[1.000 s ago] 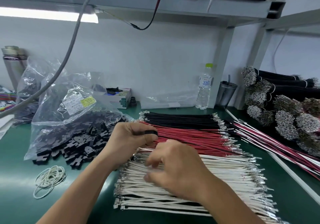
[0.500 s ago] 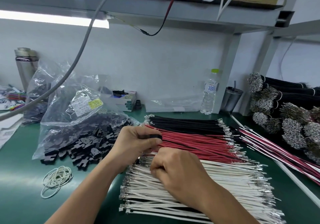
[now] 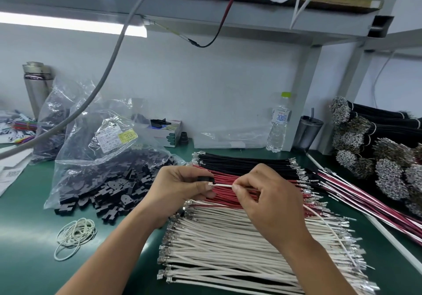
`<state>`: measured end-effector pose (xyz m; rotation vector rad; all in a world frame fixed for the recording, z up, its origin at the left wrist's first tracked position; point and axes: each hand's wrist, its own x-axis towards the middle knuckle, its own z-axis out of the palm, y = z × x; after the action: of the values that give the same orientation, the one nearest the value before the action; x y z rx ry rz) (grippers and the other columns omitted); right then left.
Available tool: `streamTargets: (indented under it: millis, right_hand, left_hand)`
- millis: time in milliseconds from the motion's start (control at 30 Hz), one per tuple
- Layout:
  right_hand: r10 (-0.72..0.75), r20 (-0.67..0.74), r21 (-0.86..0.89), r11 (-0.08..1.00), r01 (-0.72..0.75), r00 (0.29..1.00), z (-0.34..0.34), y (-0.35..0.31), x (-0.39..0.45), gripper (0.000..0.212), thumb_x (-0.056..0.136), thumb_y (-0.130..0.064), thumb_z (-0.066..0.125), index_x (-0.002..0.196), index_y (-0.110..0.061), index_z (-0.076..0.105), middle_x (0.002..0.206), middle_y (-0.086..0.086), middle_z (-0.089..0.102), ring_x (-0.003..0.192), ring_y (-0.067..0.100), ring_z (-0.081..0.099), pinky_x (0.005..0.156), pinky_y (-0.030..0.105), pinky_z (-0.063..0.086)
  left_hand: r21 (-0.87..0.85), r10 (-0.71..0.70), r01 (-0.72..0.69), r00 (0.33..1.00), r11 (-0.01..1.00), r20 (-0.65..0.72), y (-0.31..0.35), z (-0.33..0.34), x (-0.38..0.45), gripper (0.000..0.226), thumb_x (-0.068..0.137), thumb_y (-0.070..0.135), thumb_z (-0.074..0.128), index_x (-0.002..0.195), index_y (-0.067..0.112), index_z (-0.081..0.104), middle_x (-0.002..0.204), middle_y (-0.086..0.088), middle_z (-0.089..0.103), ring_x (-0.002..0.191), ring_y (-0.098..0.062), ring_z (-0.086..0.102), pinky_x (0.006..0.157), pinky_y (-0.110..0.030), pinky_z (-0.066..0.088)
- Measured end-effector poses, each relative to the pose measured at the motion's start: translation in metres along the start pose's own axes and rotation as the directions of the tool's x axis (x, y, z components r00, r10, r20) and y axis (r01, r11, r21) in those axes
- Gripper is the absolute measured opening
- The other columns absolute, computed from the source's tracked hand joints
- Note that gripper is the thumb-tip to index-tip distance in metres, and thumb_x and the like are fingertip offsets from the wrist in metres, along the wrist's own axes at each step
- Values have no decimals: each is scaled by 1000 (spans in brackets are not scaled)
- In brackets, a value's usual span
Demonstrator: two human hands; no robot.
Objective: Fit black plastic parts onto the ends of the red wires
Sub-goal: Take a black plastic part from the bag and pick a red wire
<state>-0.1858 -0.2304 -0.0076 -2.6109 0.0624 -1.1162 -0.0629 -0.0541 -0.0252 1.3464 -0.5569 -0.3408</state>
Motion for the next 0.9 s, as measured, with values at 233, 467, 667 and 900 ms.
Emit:
streamTargets:
  millis: [233, 467, 667, 900]
  right_hand:
    - [-24, -29, -92, 996, 21, 999, 11, 2, -2, 12, 97, -30, 63, 84, -32, 65, 81, -16, 54, 63, 3, 50, 52, 10, 24]
    - [-98, 30, -165, 981, 102, 995, 14, 4, -1, 12, 102, -30, 55, 92, -29, 62, 82, -14, 53, 74, 9, 52, 57, 26, 43]
    - [-79, 64, -98, 992, 85, 995, 12, 9, -2, 17, 103, -33, 45, 94, -29, 59, 89, -15, 50, 76, 6, 49, 59, 29, 46]
    - [-32, 24, -102, 994, 34, 999, 11, 5, -2, 17, 96, -33, 47, 85, -29, 60, 83, -16, 48, 66, 4, 46, 53, 17, 32]
  left_hand:
    - [-9, -13, 13, 1000, 1000, -7, 2, -2, 0, 36, 68, 6, 84, 103, -1, 79, 95, -28, 77, 80, -35, 78, 74, -35, 66]
    - [-1, -7, 7, 1000, 1000, -11, 2, -2, 0, 28, 70, 7, 82, 98, 4, 81, 95, -26, 77, 79, -33, 78, 70, -31, 64]
    - [41, -2, 3, 1000, 999, -14, 1, -1, 0, 26, 71, 10, 82, 97, 8, 82, 94, -26, 77, 80, -32, 78, 73, -33, 65]
    - [27, -11, 10, 1000, 1000, 21, 2, -1, -2, 23, 73, 6, 80, 95, 6, 82, 93, -27, 77, 76, -31, 78, 66, -27, 63]
